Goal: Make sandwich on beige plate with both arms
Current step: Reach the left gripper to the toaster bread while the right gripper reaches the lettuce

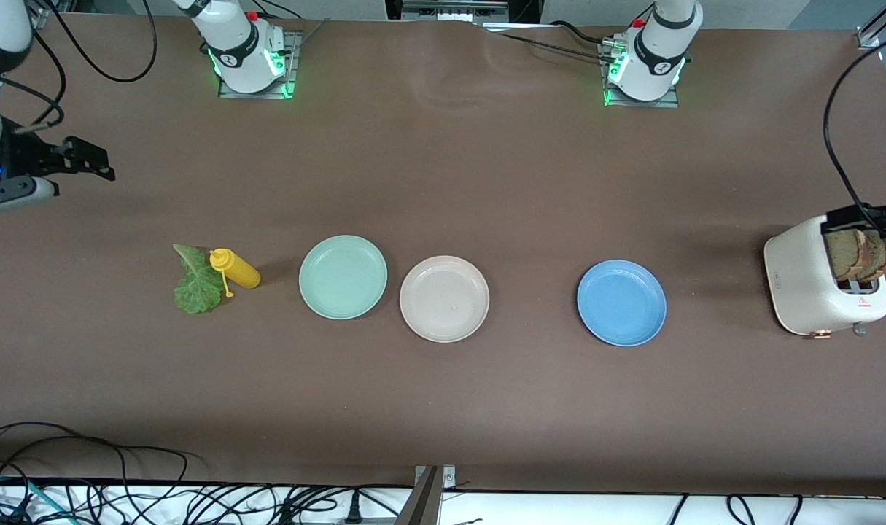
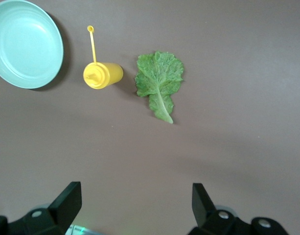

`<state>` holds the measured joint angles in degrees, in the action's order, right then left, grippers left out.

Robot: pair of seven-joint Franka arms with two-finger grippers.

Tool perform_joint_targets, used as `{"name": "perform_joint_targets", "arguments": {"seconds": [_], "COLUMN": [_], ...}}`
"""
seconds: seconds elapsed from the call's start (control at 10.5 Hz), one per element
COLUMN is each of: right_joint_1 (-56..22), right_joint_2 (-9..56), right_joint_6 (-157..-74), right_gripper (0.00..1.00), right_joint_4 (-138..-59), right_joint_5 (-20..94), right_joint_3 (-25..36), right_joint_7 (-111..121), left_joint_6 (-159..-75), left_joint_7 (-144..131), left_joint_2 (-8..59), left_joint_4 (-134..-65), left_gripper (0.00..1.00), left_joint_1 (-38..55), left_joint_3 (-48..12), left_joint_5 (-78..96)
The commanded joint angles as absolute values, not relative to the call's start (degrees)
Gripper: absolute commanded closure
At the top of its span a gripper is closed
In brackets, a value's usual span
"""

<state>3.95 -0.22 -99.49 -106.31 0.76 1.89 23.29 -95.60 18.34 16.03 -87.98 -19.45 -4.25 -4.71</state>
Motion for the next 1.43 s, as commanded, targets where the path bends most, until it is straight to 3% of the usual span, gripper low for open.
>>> {"name": "perform_joint_targets", "arguments": {"seconds": [0.0, 0.29, 0.38, 0.48, 0.57, 0.67, 0.76, 0.86, 0.96, 1.34], "right_joint_1": [4.2, 4.2, 4.3, 4.3, 4.3, 4.3, 4.3, 4.4, 4.4, 4.5], "right_joint_2": [-1.5, 1.0, 3.4, 5.9, 7.7, 9.4, 11.3, 12.9, 14.4, 19.9], "right_joint_6": [-106.6, -119.2, -121.4, -124.3, -126.2, -127.7, -129.3, -130.7, -131.4, -134.6], "right_gripper": [0.00, 0.00, 0.00, 0.00, 0.00, 0.00, 0.00, 0.00, 0.00, 0.00], "right_joint_4": [-112.8, -120.1, -120.1, -120.2, -120.2, -120.3, -120.3, -120.3, -120.3, -119.9], "right_joint_5": [1.7, 1.7, 1.8, 1.8, 1.8, 1.8, 1.8, 1.9, 3.2, 11.9], "right_joint_3": [2.6, 3.5, 3.5, 4.2, 4.2, 4.2, 4.1, 4.1, 4.1, 4.3], "right_joint_7": [26.2, 31.8, 34.3, 35.6, 36.2, 36.6, 37.4, 38.7, 39.0, 48.6], "left_joint_6": [-98.1, -102.4, -103.7, -103.8, -103.5, -103.0, -102.7, -102.0, -101.7, -101.6], "left_joint_7": [21.5, 21.5, 21.5, 21.4, 20.9, 20.7, 20.7, 20.5, 20.5, 20.7], "left_joint_2": [20.3, 21.3, 21.6, 21.7, 21.6, 21.6, 21.6, 21.7, 21.7, 21.3], "left_joint_4": [-86.2, -90.5, -92.2, -93.5, -94.0, -94.8, -94.9, -94.9, -94.9, -93.1], "left_gripper": [0.00, 0.00, 0.03, 0.13, 0.25, 0.47, 0.60, 0.88, 1.00, 1.00], "left_joint_1": [-22.8, -25.0, -25.7, -25.9, -26.6, -26.5, -26.5, -26.5, -26.5, -26.0], "left_joint_3": [-4.9, -4.8, -4.9, -4.8, -4.9, -5.0, -5.0, -5.0, -5.0, -5.1], "left_joint_5": [-7.7, -8.4, -11.1, -11.5, -11.3, -11.3, -11.2, -11.2, -11.1, -11.5]}}
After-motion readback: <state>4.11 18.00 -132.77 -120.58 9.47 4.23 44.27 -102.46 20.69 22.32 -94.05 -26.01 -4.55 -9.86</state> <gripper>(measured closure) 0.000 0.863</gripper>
